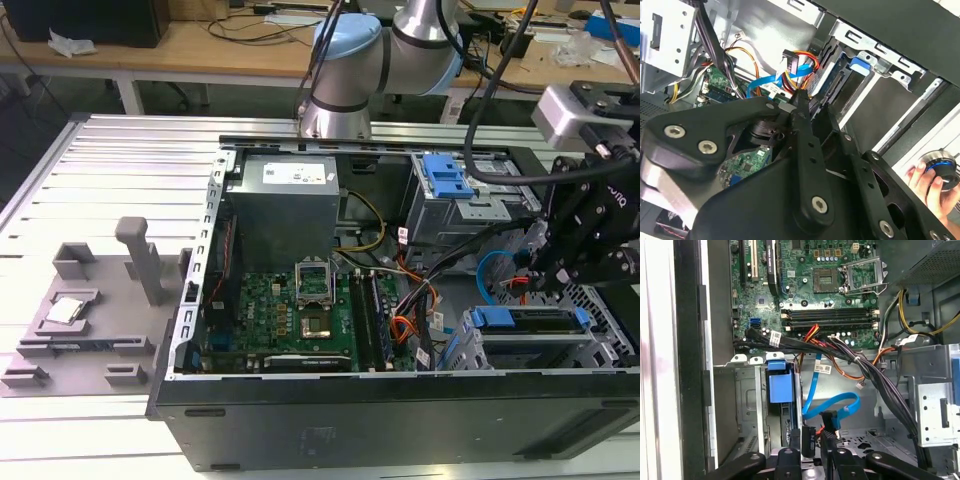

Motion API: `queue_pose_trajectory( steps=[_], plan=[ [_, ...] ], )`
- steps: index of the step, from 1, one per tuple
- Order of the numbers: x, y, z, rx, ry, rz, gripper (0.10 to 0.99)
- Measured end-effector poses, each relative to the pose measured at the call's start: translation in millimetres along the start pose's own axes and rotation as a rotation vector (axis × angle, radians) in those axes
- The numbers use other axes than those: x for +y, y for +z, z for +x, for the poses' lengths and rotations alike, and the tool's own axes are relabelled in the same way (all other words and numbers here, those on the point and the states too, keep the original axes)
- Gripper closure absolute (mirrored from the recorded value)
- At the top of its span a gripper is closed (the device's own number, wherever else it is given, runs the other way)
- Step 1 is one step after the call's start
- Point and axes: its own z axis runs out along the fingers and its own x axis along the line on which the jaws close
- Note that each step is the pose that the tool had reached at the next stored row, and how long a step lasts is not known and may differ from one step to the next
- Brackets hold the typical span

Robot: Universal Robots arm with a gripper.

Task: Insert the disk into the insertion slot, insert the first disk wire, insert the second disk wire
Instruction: 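Insert the first disk wire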

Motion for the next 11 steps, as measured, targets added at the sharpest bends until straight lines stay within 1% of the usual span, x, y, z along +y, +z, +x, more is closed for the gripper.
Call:
queue_pose_trajectory(
  steps=[2,5,8,9,10,11],
  plan=[
    [-0.1,2.0,-0.2,0.0021,0.002,0.0,0.784],
    [-0.1,4.0,-0.1,0.0107,0.003,0.001,0.784],
    [-0.1,3.9,-0.1,0.011,0.003,0.001,0.784],
    [-0.1,3.9,-0.1,0.0111,0.003,0.001,0.8],
    [-0.1,3.9,-0.1,0.0112,0.003,0.001,0.867],
    [-0.1,3.9,-0.1,0.0113,0.003,0.001,0.91]
  ],
)
